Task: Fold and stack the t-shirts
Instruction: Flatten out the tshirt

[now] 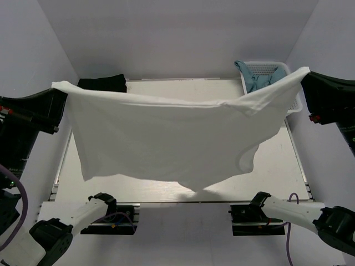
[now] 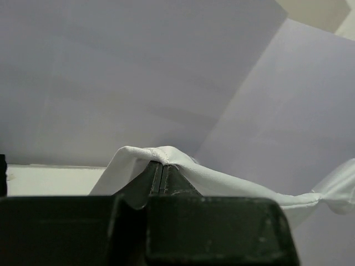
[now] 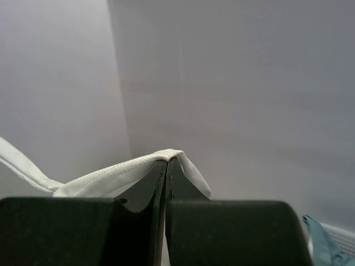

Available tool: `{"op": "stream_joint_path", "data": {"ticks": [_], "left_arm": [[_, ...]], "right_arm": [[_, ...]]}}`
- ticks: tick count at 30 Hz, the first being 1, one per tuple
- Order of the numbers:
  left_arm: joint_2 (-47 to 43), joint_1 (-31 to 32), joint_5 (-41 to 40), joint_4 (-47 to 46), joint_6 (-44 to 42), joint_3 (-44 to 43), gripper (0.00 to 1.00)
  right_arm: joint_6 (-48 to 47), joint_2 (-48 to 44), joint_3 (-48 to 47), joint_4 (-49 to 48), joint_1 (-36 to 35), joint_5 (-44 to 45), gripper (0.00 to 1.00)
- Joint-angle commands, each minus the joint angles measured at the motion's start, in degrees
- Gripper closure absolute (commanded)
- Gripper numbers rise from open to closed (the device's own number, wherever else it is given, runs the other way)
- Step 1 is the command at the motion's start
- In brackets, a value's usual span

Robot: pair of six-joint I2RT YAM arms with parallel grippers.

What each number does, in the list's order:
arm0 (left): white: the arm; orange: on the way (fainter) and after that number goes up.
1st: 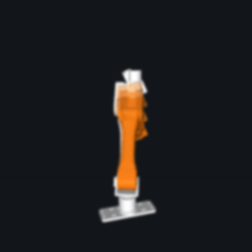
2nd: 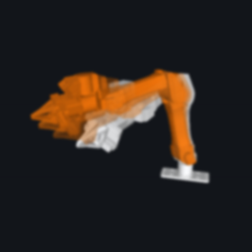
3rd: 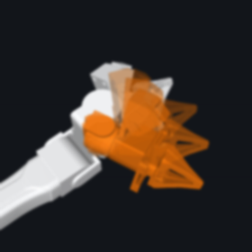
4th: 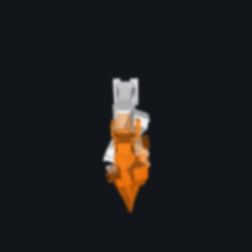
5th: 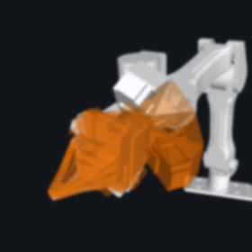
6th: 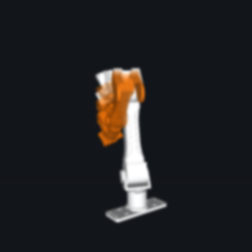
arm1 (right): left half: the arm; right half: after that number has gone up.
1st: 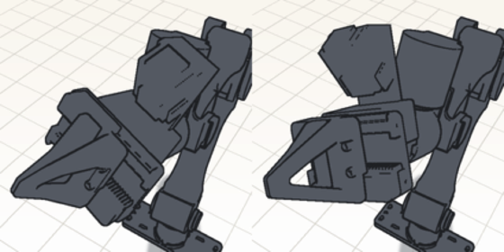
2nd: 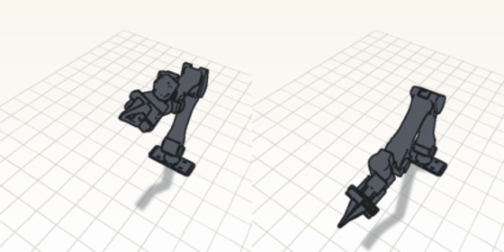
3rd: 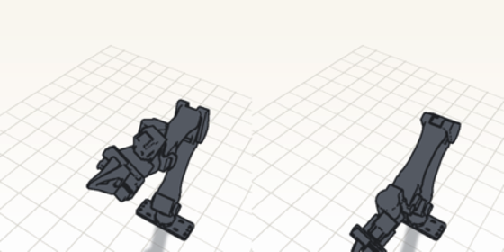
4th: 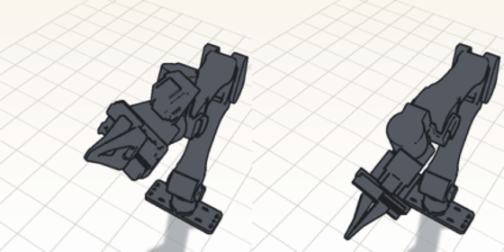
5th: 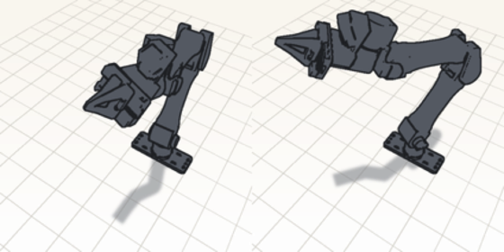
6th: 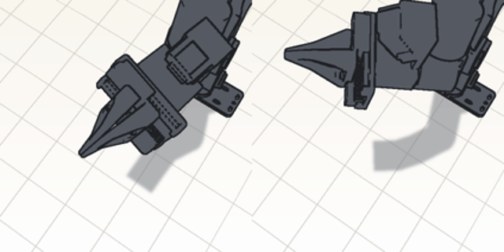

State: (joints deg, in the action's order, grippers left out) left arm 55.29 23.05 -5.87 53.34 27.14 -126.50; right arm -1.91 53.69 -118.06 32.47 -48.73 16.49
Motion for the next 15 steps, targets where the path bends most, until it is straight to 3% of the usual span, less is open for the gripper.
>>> {"op": "stream_joint_path", "data": {"ticks": [1,6,11,15], "left_arm": [[-1.06,0.07,5.86,-1.31,1.34,1.16,1.0],[-2.9,-0.46,7.98,-1.31,2.57,1.86,1.0],[-3.43,-0.46,6.84,-1.31,3.71,7.75,1.0],[-3.43,-0.46,1.85,-1.31,6.43,16.69,1.0]], "right_arm": [[0.77,-0.95,-1.82,-1.0,0.39,-7.87,1.0],[1.47,-3.24,1.32,-2.76,0.83,-9.73,1.0],[0.95,-3.77,7.04,-4.78,0.92,-1.65,1.0],[-0.37,-2.9,13.72,-10.56,0.83,10.01,1.0]]}}
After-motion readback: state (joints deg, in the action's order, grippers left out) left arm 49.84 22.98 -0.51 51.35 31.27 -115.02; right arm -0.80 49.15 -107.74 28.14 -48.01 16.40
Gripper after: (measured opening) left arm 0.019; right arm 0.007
